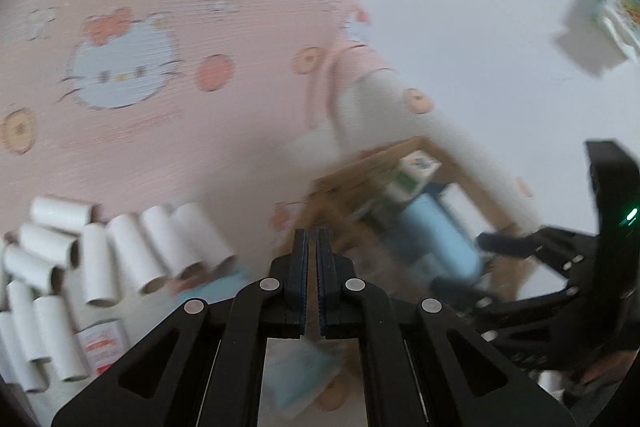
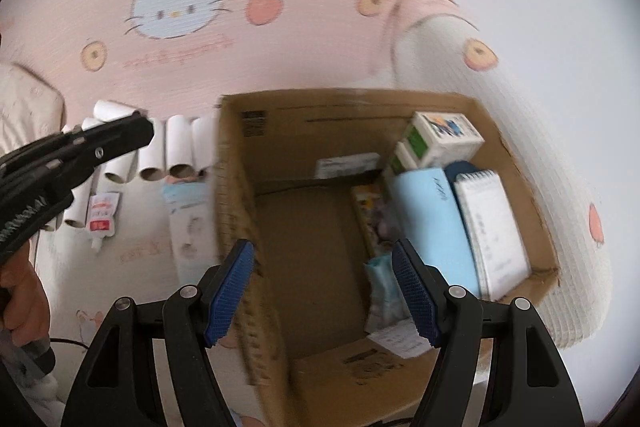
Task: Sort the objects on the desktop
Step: 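Move the left gripper back over the pile of white tubes, then close the right gripper around an upright white cardboard tube, then lift the white tube up off the sheet with the right gripper, then carry the tube with the right gripper over the cardboard box, then lower the tube into the box with the right gripper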
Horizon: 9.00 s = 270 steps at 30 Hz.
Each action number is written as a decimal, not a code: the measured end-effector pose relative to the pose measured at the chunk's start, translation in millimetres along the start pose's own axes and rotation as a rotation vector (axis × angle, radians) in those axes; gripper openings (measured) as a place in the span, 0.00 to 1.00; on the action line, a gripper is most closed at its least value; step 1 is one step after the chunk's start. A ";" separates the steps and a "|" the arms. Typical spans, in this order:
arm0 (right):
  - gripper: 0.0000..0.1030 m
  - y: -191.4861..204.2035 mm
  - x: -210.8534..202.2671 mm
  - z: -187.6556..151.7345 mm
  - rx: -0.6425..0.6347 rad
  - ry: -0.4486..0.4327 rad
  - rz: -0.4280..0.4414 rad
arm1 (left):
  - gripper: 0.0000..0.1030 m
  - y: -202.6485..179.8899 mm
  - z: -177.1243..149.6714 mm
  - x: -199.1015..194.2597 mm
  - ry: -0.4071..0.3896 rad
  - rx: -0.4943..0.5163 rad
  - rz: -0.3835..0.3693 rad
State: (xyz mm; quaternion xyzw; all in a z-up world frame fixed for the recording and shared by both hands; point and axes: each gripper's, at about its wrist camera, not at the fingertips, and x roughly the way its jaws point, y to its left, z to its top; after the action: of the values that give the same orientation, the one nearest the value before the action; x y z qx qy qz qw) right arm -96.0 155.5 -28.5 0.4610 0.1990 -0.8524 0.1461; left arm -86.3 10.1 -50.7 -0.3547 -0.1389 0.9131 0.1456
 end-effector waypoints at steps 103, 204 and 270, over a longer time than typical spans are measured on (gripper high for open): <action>0.36 287.3 109.7 5.6 -0.384 -0.021 0.742 | 0.42 263.1 -123.9 -13.7 0.158 -0.707 0.032; 0.46 -25.7 -28.1 113.7 -0.025 -0.085 0.446 | 0.43 -83.3 147.9 76.1 0.261 0.237 -0.257; 0.40 -34.6 143.9 38.4 0.140 0.585 0.613 | 0.02 -87.7 77.0 169.9 0.790 0.421 -0.161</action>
State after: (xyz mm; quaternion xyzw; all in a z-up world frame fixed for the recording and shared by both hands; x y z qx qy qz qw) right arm -215.5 158.3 -123.9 0.7297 0.0277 -0.6145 0.2985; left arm -244.6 141.0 -68.0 -0.6267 0.0887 0.7018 0.3268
